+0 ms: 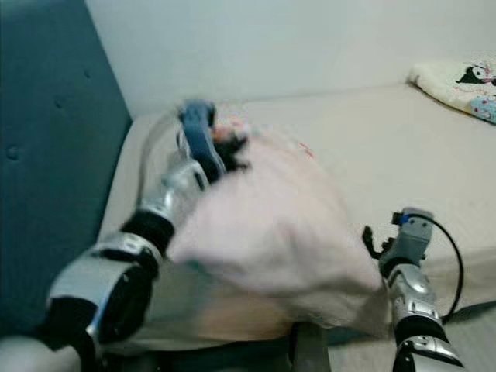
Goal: Clean up the room
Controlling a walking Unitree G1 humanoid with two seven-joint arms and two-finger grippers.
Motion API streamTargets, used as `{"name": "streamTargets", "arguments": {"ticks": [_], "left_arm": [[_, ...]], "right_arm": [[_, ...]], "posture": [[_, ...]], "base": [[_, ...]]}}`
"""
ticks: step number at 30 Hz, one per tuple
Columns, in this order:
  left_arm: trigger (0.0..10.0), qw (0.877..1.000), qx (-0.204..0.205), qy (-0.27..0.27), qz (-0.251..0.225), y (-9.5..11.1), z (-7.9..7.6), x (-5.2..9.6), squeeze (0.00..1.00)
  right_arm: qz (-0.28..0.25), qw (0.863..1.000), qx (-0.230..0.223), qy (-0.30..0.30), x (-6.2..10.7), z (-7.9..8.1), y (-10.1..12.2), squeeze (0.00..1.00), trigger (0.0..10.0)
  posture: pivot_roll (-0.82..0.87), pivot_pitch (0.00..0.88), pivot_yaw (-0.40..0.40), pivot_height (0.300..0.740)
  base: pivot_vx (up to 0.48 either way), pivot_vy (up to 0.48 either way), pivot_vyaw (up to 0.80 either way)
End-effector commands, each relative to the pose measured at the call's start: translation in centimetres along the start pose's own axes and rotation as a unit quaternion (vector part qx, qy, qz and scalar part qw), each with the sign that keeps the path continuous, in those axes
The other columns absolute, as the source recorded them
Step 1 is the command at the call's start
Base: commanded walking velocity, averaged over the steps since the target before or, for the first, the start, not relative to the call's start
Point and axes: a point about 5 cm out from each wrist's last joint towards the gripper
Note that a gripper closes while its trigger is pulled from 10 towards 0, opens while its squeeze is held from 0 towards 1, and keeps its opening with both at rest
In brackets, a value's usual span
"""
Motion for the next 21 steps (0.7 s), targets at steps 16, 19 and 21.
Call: {"name": "streamTargets", "arguments": {"ticks": [16, 19, 21], "left_arm": [[0.0, 0.931, -0.243, 0.269, -0.049, 2.2, 8.6, 3.8, 0.0], [0.0, 0.915, -0.24, 0.315, -0.081, 3.1, 9.8, 4.7, 0.0], [0.0, 0.915, -0.24, 0.315, -0.081, 3.1, 9.8, 4.7, 0.0]], "right_arm": [[-0.039, 0.999, 0.008, 0.017, -0.2, 0.8, 1.6, 0.0, 10.0], [-0.045, 0.999, 0.014, 0.019, -0.4, 0.7, 2.2, 0.0, 10.0], [-0.045, 0.999, 0.014, 0.019, -0.4, 0.7, 2.2, 0.0, 10.0]], "posture": [[-0.18, 0.0, 0.062, 0.496], [-0.18, 0.0, 0.056, 0.496], [-0.18, 0.0, 0.056, 0.496]], "base": [[0.0, 0.0, 0.0], [0.0, 0.0, 0.0], [0.0, 0.0, 0.0]]}}
Point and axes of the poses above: a point about 5 cm out from each wrist's last joint towards the gripper, its own x axis pointing back from the gripper into the wrist, its own y axis along the axis of the wrist's last joint, z = x × y, and after that the axes turned 6 degrees about x, right-handed
